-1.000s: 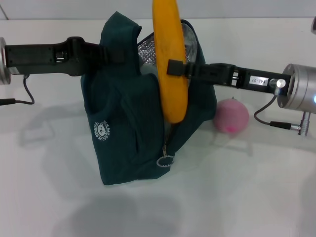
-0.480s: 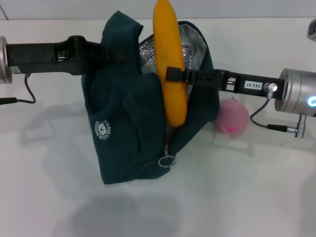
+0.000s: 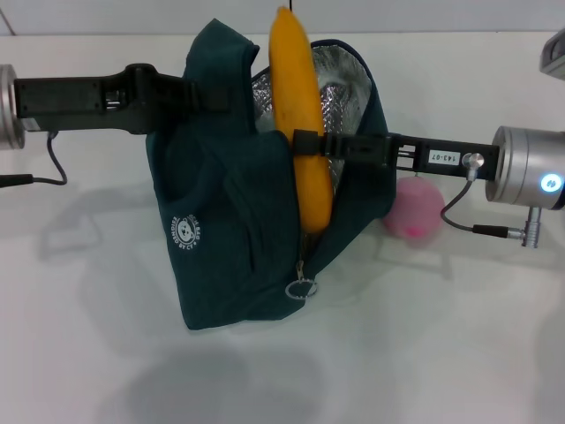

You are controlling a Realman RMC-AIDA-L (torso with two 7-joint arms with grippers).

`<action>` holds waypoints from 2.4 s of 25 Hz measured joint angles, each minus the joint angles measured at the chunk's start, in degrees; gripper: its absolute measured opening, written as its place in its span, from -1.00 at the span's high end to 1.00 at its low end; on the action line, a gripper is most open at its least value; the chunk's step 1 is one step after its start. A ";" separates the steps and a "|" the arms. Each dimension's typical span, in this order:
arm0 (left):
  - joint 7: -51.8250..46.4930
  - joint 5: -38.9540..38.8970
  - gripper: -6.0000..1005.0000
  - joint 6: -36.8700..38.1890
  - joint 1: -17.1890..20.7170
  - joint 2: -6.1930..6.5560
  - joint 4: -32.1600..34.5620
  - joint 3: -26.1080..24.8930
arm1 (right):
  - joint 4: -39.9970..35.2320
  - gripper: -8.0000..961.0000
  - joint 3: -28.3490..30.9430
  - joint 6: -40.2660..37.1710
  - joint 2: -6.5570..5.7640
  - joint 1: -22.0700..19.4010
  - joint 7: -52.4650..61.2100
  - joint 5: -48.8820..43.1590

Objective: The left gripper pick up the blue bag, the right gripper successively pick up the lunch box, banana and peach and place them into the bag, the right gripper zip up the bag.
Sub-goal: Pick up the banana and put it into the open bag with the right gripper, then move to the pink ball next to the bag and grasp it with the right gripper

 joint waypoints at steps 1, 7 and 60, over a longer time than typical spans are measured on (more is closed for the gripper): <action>0.00 0.03 0.81 0.00 -0.02 -0.01 0.00 0.00 | -0.09 0.06 -0.53 0.01 0.00 0.13 0.03 0.01; 0.00 0.02 0.80 0.00 -0.05 0.10 0.00 0.00 | -1.78 0.06 -1.85 -0.81 0.00 0.26 0.60 0.33; 1.46 0.01 0.79 -0.09 -0.32 0.42 0.03 0.00 | -30.37 -0.76 -11.55 21.35 -0.60 -12.64 2.18 -22.38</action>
